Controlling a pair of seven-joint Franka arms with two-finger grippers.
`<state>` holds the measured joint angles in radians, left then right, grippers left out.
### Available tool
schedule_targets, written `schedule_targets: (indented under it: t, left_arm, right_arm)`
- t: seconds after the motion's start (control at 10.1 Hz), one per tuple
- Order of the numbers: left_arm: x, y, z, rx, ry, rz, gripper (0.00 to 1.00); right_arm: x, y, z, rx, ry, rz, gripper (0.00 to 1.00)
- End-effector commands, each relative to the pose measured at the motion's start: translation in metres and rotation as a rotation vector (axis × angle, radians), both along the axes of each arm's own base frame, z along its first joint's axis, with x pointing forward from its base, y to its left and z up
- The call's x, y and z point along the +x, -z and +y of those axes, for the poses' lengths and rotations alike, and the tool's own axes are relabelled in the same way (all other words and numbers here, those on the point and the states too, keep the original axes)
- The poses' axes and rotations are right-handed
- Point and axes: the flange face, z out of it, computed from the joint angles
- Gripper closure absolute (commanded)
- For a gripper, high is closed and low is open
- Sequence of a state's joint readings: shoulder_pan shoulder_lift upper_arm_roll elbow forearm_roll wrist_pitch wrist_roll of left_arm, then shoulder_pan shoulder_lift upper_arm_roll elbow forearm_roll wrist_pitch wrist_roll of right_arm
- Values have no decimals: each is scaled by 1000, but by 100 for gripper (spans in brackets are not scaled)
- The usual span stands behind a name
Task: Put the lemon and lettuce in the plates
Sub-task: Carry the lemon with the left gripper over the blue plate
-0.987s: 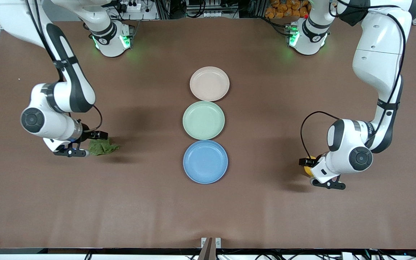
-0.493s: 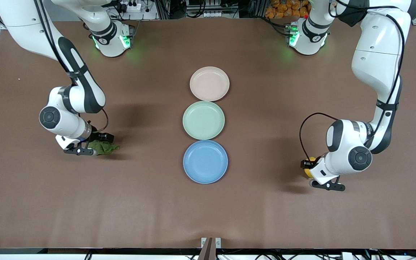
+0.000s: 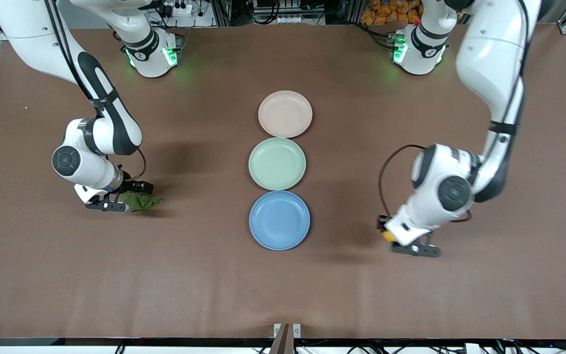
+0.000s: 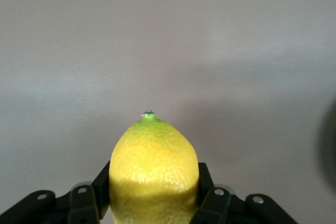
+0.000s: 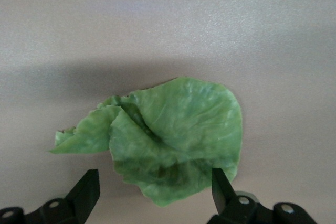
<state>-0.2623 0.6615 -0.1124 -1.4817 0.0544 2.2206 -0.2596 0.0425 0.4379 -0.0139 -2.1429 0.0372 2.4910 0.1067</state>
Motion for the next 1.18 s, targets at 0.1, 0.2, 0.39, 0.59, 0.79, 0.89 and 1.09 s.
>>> schedule_targets:
  t: [0.1,0.2,0.39,0.59,0.79,0.89,1.09]
  left_arm:
    - [-21,-49,-60,-82,-54,-34,100]
    - [-21,-58,-84,-124,-115,-38,100]
    - [-38,-53,-144,-178,-174,-50,100]
    - [-55,-31,-188,-240,-194,-84,100]
    - [-69,1,-219,-298,-279,-89,100]
    - [-78,20,-232,-310,-279,-90,100]
    - [-81,48,-232,-290,-295,-60,100]
  right_arm:
    - [1,8,-5,16,-2,3,23]
    - [2,9,-8,18,-1,5,22]
    - [2,10,-8,18,-1,6,19]
    - [2,10,-8,18,-4,6,43]
    - [2,10,-8,20,-18,7,69]
    - [2,10,-10,21,-26,6,74]
    - [10,0,-9,26,-30,48,90]
